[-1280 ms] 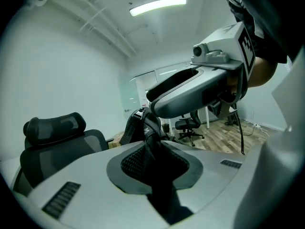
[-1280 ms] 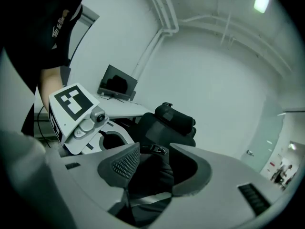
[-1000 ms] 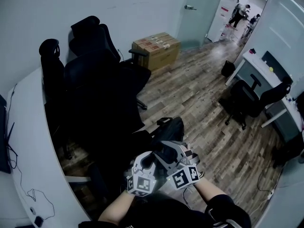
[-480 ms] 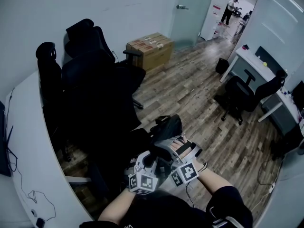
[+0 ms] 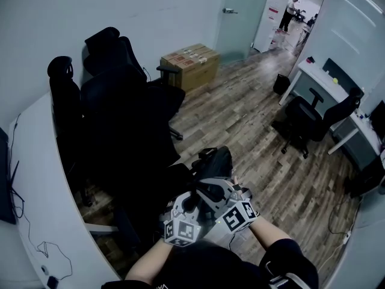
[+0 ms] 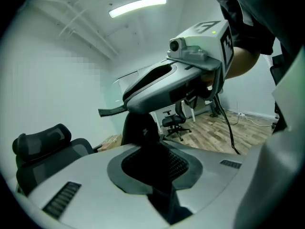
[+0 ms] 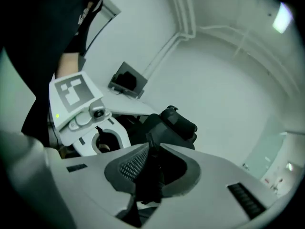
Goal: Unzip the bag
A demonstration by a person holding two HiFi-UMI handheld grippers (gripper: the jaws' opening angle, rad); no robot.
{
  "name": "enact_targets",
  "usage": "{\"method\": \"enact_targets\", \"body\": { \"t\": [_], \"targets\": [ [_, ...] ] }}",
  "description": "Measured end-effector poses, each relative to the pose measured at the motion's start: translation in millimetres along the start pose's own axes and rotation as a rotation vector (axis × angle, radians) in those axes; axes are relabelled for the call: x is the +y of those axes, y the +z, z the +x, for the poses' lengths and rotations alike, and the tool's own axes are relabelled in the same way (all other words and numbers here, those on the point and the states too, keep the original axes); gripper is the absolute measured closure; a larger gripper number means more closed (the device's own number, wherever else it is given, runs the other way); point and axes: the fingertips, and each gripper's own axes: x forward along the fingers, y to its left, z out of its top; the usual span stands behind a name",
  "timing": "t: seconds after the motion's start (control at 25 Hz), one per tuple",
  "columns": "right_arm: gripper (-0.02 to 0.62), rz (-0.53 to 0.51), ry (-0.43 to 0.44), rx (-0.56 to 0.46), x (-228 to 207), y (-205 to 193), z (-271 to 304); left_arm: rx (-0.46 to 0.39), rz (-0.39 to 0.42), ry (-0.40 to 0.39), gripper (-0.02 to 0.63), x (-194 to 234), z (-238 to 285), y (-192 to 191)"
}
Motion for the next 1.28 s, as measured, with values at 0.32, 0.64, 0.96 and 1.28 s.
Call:
{"method": "enact_targets", "body": {
  "t": [0.32,0.64,0.96,1.28],
  "targets": [
    [0.512,0.422,-0.111,-0.181,-26.3,-11.0,-24.1,0.008,-0.012,-0.005,0.531,0.5,0.5,2.1],
    [0.523,0.676,-0.165,-0.201,-27.8,-41.6,-31.5,0.008,-0.007,-0.012,0.531,-0.3,2.6,1.3],
    [0.529,0.684,-0.167,-0.209,-36.2,-43.8,-27.8,0.006,-0.004,-0.013,0.531,-0.1,5.0,3.1],
    [0.549,0.645,-0.168,-0.185,-43.3,-36.5,-22.2,0.002,-0.054,-0.018,0.535,7.4,2.9,2.9]
  ]
}}
